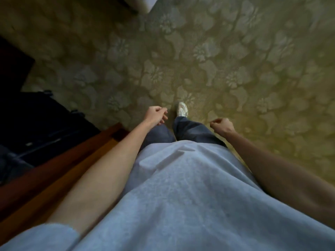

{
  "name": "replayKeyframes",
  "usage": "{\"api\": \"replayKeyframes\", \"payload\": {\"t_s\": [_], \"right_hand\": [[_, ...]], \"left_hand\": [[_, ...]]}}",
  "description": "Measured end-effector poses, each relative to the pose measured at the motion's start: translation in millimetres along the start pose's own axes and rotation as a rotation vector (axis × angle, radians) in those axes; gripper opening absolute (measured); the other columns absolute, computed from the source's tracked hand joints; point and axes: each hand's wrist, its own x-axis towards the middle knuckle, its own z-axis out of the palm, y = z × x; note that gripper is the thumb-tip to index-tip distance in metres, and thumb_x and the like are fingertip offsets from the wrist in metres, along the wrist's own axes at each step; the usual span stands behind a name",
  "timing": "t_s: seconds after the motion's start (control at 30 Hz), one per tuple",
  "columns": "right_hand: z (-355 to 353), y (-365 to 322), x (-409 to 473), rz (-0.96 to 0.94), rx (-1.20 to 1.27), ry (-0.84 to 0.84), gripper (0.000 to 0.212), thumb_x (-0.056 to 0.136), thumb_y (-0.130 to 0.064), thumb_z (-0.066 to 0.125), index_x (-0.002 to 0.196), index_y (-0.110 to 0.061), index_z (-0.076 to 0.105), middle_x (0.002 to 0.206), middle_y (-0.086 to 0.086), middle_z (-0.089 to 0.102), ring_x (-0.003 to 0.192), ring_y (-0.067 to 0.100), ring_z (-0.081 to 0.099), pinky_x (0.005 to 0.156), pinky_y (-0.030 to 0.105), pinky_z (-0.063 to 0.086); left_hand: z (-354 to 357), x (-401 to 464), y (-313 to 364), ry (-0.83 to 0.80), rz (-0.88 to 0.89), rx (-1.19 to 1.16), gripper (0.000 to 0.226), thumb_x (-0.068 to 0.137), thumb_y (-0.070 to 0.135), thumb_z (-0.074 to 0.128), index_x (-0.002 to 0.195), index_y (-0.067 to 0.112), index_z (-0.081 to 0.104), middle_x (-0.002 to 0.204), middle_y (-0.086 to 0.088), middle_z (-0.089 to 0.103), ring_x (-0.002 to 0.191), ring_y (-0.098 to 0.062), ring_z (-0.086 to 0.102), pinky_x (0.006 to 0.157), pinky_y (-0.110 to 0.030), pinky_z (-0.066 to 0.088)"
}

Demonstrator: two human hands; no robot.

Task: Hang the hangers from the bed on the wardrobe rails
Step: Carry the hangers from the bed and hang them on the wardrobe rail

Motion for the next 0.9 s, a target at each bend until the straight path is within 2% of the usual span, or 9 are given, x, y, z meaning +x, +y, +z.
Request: {"api": "replayKeyframes", "payload": {"t_s": [0.07,0.2,0.33,0.4,0.5,0.6,0.7,0.8,0.9], "right_hand": [[-16.9,-30.5,11.1,-0.035,0.032,0.006,0.030,0.089,-0.017,0.061,0.116,-0.007,0.073,0.109,0.012,0.073,0.107,0.029,0.067,0.097,0.041,0.054],[-48.9,-115.8,33.0,-0.189,0.100,0.014,0.039,0.089,-0.021,0.063,0.127,-0.010,0.065,0.112,0.012,0.070,0.101,0.028,0.069,0.092,0.041,0.057],[-85.4,-213.5,62.1,-0.350,0.117,0.016,0.037,0.088,-0.019,0.061,0.125,-0.014,0.065,0.107,0.012,0.073,0.091,0.024,0.071,0.084,0.037,0.059],[-104.7,-258.5,80.2,-0.394,0.088,-0.003,0.034,0.088,-0.019,0.062,0.121,-0.014,0.069,0.109,0.014,0.073,0.096,0.026,0.071,0.088,0.039,0.059],[-138.1,-310.2,112.5,-0.380,0.047,-0.040,0.029,0.087,-0.018,0.064,0.114,-0.014,0.073,0.105,0.013,0.075,0.096,0.025,0.070,0.090,0.040,0.059],[-180.2,-346.6,140.8,-0.319,0.046,-0.045,0.025,0.090,-0.016,0.061,0.112,-0.012,0.073,0.091,0.007,0.075,0.076,0.016,0.068,0.074,0.031,0.059],[-227.2,-365.7,158.4,-0.264,0.040,0.003,0.024,0.091,-0.014,0.058,0.108,-0.010,0.075,0.085,0.006,0.074,0.073,0.016,0.065,0.073,0.032,0.057],[-276.2,-371.4,179.2,-0.168,0.045,0.041,0.023,0.093,-0.015,0.059,0.106,-0.007,0.077,0.086,0.008,0.073,0.076,0.020,0.064,0.080,0.038,0.057],[-321.2,-371.3,198.2,-0.050,0.031,0.081,0.022,0.092,-0.018,0.061,0.102,-0.006,0.078,0.095,0.012,0.075,0.089,0.027,0.067,0.087,0.038,0.054]], "left_hand": [[-11.6,2.2,7.5,0.089,-0.020,0.007,0.021,0.099,0.011,0.056,0.080,0.007,0.064,0.063,-0.007,0.063,0.035,-0.006,0.050,0.034,-0.015,0.037],[-39.2,8.3,9.7,0.198,-0.097,-0.001,0.015,0.100,0.009,0.054,0.097,0.002,0.067,0.067,-0.009,0.063,0.050,-0.013,0.053,0.041,-0.017,0.042],[-63.3,24.5,20.2,0.160,-0.223,0.003,0.021,0.103,0.011,0.053,0.104,-0.004,0.068,0.088,-0.017,0.068,0.058,-0.018,0.058,0.054,-0.027,0.048],[-71.7,38.4,34.4,0.122,-0.261,-0.007,0.022,0.103,0.010,0.052,0.103,-0.005,0.068,0.083,-0.018,0.066,0.057,-0.021,0.055,0.054,-0.029,0.046],[-84.4,69.1,73.1,0.084,-0.287,0.022,0.021,0.103,0.010,0.049,0.097,-0.001,0.066,0.069,-0.012,0.060,0.050,-0.019,0.051,0.042,-0.022,0.043],[-100.0,103.8,134.7,0.053,-0.269,0.060,0.023,0.103,0.008,0.049,0.089,0.000,0.065,0.065,-0.008,0.058,0.041,-0.012,0.053,0.037,-0.017,0.040],[-114.9,136.2,221.3,0.041,-0.201,0.098,0.034,0.101,0.005,0.052,0.069,0.003,0.061,0.060,-0.008,0.055,0.038,-0.008,0.050,0.037,-0.018,0.039],[-126.1,174.5,330.3,0.022,-0.098,0.063,0.018,0.100,0.005,0.056,0.090,-0.001,0.070,0.075,-0.014,0.063,0.055,-0.015,0.052,0.047,-0.022,0.042],[-137.1,211.2,437.0,0.016,0.045,0.027,0.016,0.100,0.009,0.056,0.092,0.001,0.069,0.077,-0.014,0.068,0.054,-0.016,0.055,0.047,-0.024,0.045]]}}
